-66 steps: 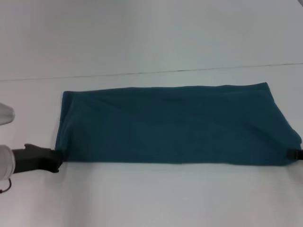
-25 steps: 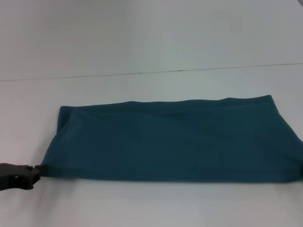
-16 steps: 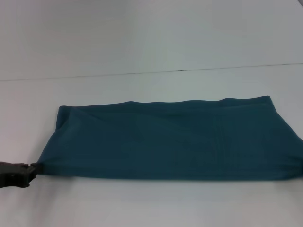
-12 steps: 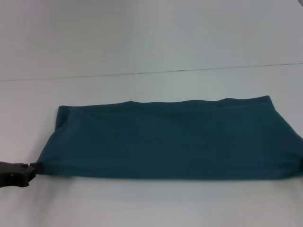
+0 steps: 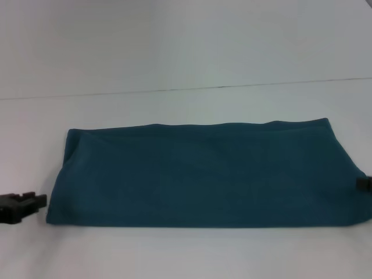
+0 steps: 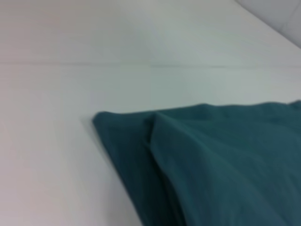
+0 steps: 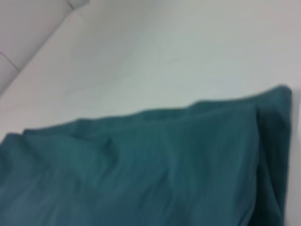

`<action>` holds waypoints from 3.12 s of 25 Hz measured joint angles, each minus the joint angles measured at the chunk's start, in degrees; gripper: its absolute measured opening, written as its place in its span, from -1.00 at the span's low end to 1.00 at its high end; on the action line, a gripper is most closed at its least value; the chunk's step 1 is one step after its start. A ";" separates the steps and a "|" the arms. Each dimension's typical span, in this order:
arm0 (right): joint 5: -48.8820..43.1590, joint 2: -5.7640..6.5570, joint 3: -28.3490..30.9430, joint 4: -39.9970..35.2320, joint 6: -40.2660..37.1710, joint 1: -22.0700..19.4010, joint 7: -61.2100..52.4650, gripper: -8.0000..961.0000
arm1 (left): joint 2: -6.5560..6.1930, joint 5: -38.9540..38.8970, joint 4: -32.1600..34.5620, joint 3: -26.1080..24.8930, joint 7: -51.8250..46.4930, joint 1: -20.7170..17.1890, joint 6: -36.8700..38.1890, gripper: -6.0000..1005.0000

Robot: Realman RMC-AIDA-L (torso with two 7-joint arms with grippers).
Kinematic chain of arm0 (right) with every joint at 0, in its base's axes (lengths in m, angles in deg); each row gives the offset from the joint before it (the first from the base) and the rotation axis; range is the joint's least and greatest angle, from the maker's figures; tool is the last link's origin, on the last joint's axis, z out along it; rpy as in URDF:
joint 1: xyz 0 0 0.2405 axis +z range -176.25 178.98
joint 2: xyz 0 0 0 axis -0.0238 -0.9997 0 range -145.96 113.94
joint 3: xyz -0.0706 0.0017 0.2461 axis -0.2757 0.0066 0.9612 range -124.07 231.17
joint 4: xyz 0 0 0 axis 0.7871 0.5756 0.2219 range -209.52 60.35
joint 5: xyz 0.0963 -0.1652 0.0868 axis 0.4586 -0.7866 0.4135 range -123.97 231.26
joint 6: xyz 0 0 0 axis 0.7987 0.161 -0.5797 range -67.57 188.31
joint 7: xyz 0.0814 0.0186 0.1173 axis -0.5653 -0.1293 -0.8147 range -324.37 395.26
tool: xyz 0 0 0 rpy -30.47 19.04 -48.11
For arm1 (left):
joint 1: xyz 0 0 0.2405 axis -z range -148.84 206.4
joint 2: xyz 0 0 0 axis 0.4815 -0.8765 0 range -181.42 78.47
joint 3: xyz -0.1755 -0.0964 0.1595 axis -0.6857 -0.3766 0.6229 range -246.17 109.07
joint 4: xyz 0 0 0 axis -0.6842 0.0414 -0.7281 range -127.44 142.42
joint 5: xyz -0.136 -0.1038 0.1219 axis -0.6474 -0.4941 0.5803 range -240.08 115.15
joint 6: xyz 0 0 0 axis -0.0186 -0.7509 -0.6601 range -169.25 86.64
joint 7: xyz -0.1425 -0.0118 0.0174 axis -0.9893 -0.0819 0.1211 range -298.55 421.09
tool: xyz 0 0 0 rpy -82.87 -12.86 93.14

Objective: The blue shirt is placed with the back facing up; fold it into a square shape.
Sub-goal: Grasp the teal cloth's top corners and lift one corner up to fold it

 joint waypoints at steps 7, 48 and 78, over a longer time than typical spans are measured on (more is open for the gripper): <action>5.09 -0.24 1.09 -1.77 -1.07 0.86 -0.45 0.18 | -0.26 -0.31 0.18 -4.16 -3.12 0.88 0.00 -0.30; 5.64 -4.54 -15.80 -0.50 14.77 17.56 -6.94 0.56 | -2.26 5.21 -9.59 -8.05 -28.83 3.16 7.04 0.39; 7.89 -4.36 -16.25 -0.93 14.09 17.26 -6.96 0.56 | -3.26 10.62 -12.51 -5.86 -31.45 8.38 3.82 0.39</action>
